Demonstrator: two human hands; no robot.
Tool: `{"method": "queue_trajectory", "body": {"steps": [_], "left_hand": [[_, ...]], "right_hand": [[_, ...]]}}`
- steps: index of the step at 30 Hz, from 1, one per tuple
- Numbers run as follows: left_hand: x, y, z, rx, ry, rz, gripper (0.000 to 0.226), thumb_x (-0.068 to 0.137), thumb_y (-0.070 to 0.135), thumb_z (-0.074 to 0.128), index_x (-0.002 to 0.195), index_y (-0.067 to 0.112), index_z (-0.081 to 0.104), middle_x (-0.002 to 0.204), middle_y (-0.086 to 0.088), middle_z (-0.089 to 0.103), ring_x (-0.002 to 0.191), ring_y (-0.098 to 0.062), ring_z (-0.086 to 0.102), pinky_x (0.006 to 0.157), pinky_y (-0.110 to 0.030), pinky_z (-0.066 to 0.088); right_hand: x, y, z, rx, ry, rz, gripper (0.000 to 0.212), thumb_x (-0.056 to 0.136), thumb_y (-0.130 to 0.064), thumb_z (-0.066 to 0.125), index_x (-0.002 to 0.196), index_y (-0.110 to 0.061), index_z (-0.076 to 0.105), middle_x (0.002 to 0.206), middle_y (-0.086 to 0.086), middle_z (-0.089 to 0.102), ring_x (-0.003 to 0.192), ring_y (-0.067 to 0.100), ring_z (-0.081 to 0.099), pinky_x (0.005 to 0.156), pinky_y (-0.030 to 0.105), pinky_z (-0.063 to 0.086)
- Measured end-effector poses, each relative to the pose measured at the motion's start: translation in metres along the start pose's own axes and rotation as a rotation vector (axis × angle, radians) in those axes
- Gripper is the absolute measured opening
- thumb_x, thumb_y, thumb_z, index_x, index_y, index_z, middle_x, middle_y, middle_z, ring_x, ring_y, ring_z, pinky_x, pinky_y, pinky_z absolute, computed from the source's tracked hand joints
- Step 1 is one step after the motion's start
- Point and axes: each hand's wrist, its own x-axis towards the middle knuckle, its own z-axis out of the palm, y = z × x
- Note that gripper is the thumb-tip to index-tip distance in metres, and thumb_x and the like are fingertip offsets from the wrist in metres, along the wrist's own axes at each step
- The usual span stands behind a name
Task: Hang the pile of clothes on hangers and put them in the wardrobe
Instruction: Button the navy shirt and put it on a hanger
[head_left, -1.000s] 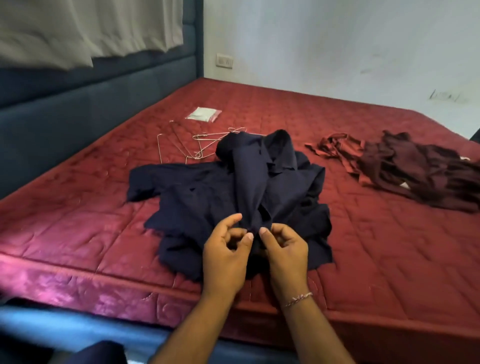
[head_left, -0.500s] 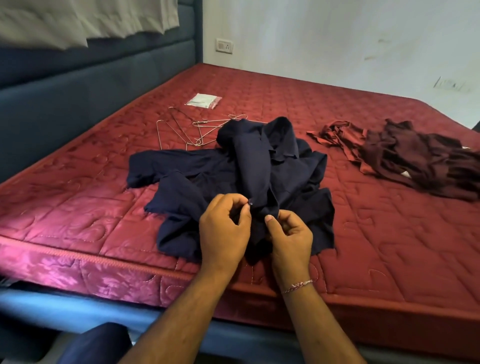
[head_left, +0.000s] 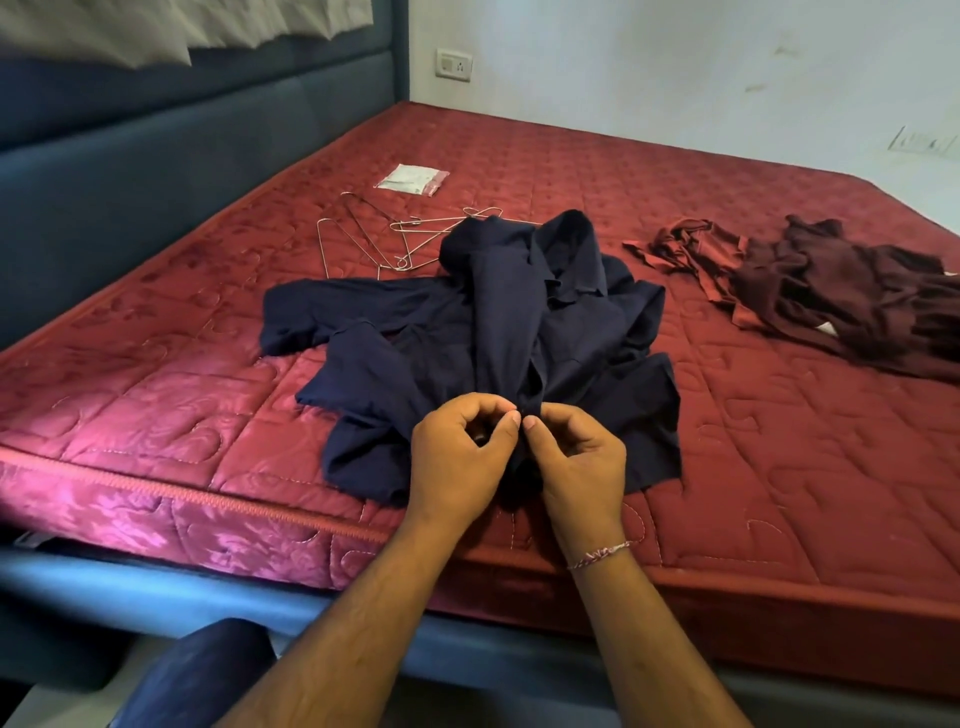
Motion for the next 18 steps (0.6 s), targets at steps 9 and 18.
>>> {"method": "queue_trajectory", "body": {"steps": [9, 18], "left_hand": [[0.0032, -0.0049, -0.0033, -0.020, 0.007, -0.032, 0.007, 0.091, 0.018, 0.077, 0.087, 0.024, 0.077, 0.082, 0.012, 0.074, 0.078, -0.010, 0.071, 0.072, -0.024, 0.058], [0.0081, -0.0050, 0.0008, 0.018, -0.004, -0.099, 0.010, 0.091, 0.020, 0.075, 0.083, 0.025, 0.075, 0.080, 0.018, 0.073, 0.070, -0.007, 0.067, 0.067, -0.027, 0.057]], "right_hand": [[-0.0005, 0.0076, 0.0016, -0.089, -0.042, -0.044, 0.014, 0.090, -0.009, 0.077, 0.092, -0.023, 0.078, 0.089, -0.006, 0.077, 0.086, 0.015, 0.074, 0.082, 0.039, 0.060], [-0.0006, 0.0067, 0.0030, -0.091, -0.012, -0.052, 0.027, 0.087, -0.004, 0.079, 0.092, -0.030, 0.074, 0.088, -0.011, 0.077, 0.083, 0.011, 0.074, 0.079, 0.027, 0.058]]}}
